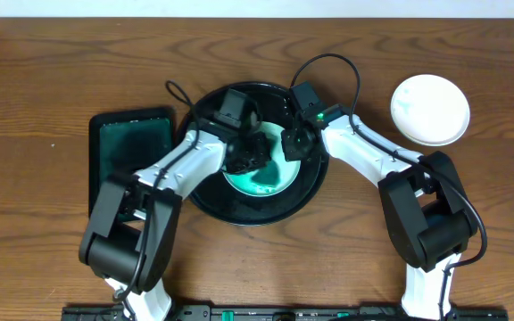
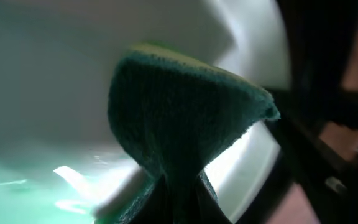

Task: Clean dirty plates on tray and stack at the side
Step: 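Scrub the plate with the sponge while the right gripper holds its rim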

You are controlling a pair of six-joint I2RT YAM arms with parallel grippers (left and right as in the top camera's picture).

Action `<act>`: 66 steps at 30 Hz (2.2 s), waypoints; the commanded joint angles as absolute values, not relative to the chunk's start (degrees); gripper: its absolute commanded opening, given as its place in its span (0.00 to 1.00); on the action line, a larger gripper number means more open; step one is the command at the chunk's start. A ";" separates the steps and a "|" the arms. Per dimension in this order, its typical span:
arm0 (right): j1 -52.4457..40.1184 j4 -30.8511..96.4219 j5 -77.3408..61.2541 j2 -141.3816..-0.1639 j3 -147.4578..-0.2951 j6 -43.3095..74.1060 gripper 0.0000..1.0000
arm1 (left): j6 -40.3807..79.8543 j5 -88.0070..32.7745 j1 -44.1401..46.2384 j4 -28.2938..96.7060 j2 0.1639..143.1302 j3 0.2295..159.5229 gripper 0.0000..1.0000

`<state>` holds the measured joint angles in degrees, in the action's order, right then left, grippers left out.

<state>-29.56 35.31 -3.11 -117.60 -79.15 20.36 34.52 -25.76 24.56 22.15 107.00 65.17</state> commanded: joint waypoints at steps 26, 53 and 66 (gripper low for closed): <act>-31.97 37.82 -6.50 -120.64 -78.22 19.62 0.01 | 28.08 -11.46 15.44 32.73 112.31 65.01 0.07; -31.97 38.44 -6.48 -120.64 -78.22 19.00 0.01 | 33.06 -3.49 17.02 29.36 112.33 65.01 0.07; -31.97 38.00 -6.48 -120.64 -78.22 18.98 0.01 | 29.15 -5.23 16.29 34.65 110.85 67.42 0.07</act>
